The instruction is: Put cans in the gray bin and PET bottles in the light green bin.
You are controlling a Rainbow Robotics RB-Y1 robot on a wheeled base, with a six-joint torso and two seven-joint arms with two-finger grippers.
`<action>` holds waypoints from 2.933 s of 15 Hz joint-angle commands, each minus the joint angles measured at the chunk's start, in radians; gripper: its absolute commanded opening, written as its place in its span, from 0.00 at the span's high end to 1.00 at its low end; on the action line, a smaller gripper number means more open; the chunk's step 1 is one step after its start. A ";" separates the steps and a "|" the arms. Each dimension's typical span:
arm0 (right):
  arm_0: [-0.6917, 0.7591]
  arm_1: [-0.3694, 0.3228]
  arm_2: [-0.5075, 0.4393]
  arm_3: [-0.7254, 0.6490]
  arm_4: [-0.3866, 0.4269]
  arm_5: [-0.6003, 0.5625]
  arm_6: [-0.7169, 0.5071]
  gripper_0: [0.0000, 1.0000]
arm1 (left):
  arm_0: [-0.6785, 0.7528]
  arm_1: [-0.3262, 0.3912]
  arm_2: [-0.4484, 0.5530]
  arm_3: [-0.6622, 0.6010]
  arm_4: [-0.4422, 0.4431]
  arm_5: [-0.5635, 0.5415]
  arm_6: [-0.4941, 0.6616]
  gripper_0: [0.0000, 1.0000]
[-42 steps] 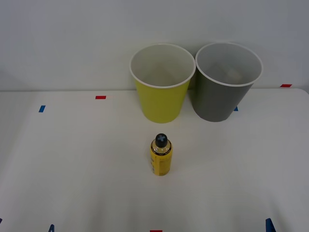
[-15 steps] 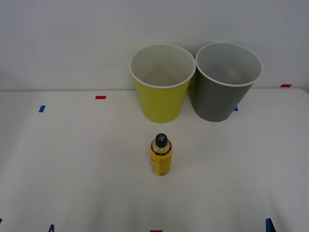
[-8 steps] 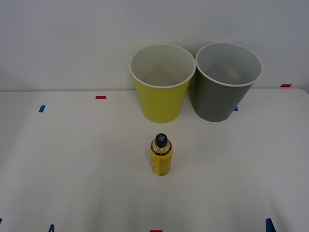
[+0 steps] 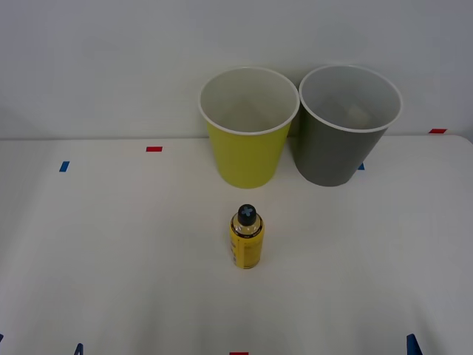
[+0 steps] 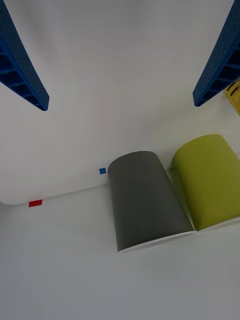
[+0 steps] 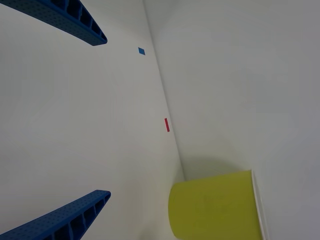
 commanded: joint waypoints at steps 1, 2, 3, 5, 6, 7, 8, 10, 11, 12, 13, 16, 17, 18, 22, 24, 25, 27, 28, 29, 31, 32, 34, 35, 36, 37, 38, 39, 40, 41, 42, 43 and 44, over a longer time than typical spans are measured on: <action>0.000 0.000 0.000 0.000 0.000 0.000 0.000 0.00 | 0.000 0.000 0.000 0.000 0.000 0.000 0.000 0.00; 0.000 0.000 0.000 0.000 0.000 0.000 0.000 0.00 | 0.000 0.000 0.000 0.000 0.000 0.000 0.000 0.00; 0.000 0.000 0.000 0.000 0.000 0.000 0.000 0.00 | 0.000 0.000 0.000 0.000 0.000 0.000 0.000 0.00; 0.000 0.000 0.000 0.000 0.000 0.000 0.000 0.00 | 0.000 0.000 0.000 0.000 0.000 0.000 0.000 0.00; 0.000 0.000 0.000 0.000 0.000 0.000 0.000 0.00 | 0.000 0.000 0.000 0.000 0.000 0.000 0.000 0.00; 0.000 0.000 0.000 0.000 0.000 0.000 0.000 0.00 | -0.028 0.002 -0.014 0.032 -0.002 0.017 0.000 0.00; 0.000 0.000 0.000 0.000 0.000 0.000 0.000 0.00 | -0.029 -0.003 -0.015 0.046 -0.003 0.012 0.000 0.00; 0.000 0.000 0.000 0.000 0.000 0.000 0.000 0.00 | -0.029 0.002 -0.015 0.052 -0.008 -0.023 0.005 0.00; 0.000 0.000 0.000 0.000 0.000 0.000 0.000 0.00 | -0.031 0.014 -0.015 0.051 -0.014 -0.028 0.006 0.00; 0.000 0.000 0.000 0.000 0.000 0.000 0.000 0.00 | -0.041 0.026 -0.020 0.052 -0.017 -0.028 0.009 0.00; 0.000 0.000 0.000 0.000 0.000 0.000 0.000 0.00 | -0.058 0.051 -0.034 0.054 -0.012 -0.028 0.009 0.00; 0.000 0.000 0.000 0.000 0.000 0.000 0.000 0.00 | -0.138 0.160 -0.074 0.083 0.015 -0.026 0.009 0.00; 0.000 0.000 0.000 0.000 0.000 0.000 0.000 0.00 | -0.176 0.196 -0.084 0.104 0.026 -0.026 0.009 0.00; 0.000 0.000 0.000 0.000 0.000 0.000 0.000 0.00 | -0.233 0.245 -0.104 0.130 0.043 -0.026 0.009 0.00; 0.000 0.000 0.000 0.000 0.000 0.000 0.000 0.00 | -0.422 0.353 -0.249 0.196 0.123 -0.025 0.005 0.00; 0.000 0.000 0.000 0.000 0.000 0.000 0.000 0.00 | -0.509 0.379 -0.313 0.232 0.123 -0.026 0.002 0.00; 0.000 0.000 0.000 0.000 0.000 0.000 0.000 0.00 | -0.549 0.380 -0.344 0.241 0.120 -0.026 0.002 0.00; 0.000 0.000 0.000 0.000 0.000 0.000 0.000 0.00 | -0.621 0.387 -0.396 0.256 0.133 -0.020 0.002 0.00; 0.000 0.000 0.000 0.000 0.000 0.000 0.000 0.00 | -0.653 0.385 -0.410 0.272 0.132 -0.015 0.002 0.00; 0.000 0.000 0.000 0.000 0.000 0.000 0.000 0.00 | -0.696 0.397 -0.436 0.279 0.130 -0.014 0.005 0.00; 0.000 0.000 0.000 0.000 0.000 0.000 0.000 0.00 | -0.756 0.422 -0.497 0.282 0.153 -0.008 0.006 0.00; 0.000 0.000 0.000 0.000 0.000 0.000 0.000 0.00 | -0.790 0.425 -0.525 0.282 0.166 -0.009 0.003 0.00; 0.000 0.000 0.000 0.000 0.000 0.000 0.000 0.00 | -0.851 0.440 -0.577 0.282 0.192 -0.008 0.006 0.00; 0.000 0.000 0.000 0.000 0.000 0.000 0.000 0.00 | -0.881 0.445 -0.607 0.282 0.201 -0.008 0.003 0.00; 0.000 0.000 0.000 0.000 0.000 0.000 0.000 0.00 | -0.905 0.446 -0.629 0.284 0.210 -0.008 0.005 0.00; 0.000 0.000 0.000 0.000 0.000 0.000 0.000 0.00 | -0.925 0.448 -0.649 0.284 0.219 -0.002 0.005 0.00; 0.000 0.000 0.000 0.000 0.000 0.000 0.000 0.00 | -0.945 0.448 -0.664 0.284 0.227 0.011 0.003 0.00; 0.000 0.000 0.000 0.000 0.000 0.000 0.000 0.00 | -0.968 0.449 -0.683 0.284 0.236 0.020 0.003 0.00; 0.000 0.000 0.000 0.000 0.000 0.000 0.000 0.00 | -0.982 0.451 -0.689 0.284 0.238 0.034 0.003 0.00; 0.000 0.000 0.000 0.000 0.000 0.000 0.000 0.00 | -0.994 0.449 -0.689 0.284 0.236 0.058 0.003 0.00; 0.000 0.000 0.000 0.000 0.000 0.000 0.000 0.00 | -1.014 0.449 -0.692 0.284 0.235 0.069 0.003 0.00; 0.000 0.000 0.000 0.000 0.000 0.000 0.000 0.00 | -1.029 0.449 -0.695 0.284 0.235 0.075 0.003 0.00; 0.000 0.000 0.000 0.000 0.000 0.000 0.000 0.00 | -1.039 0.449 -0.696 0.284 0.235 0.086 0.003 0.00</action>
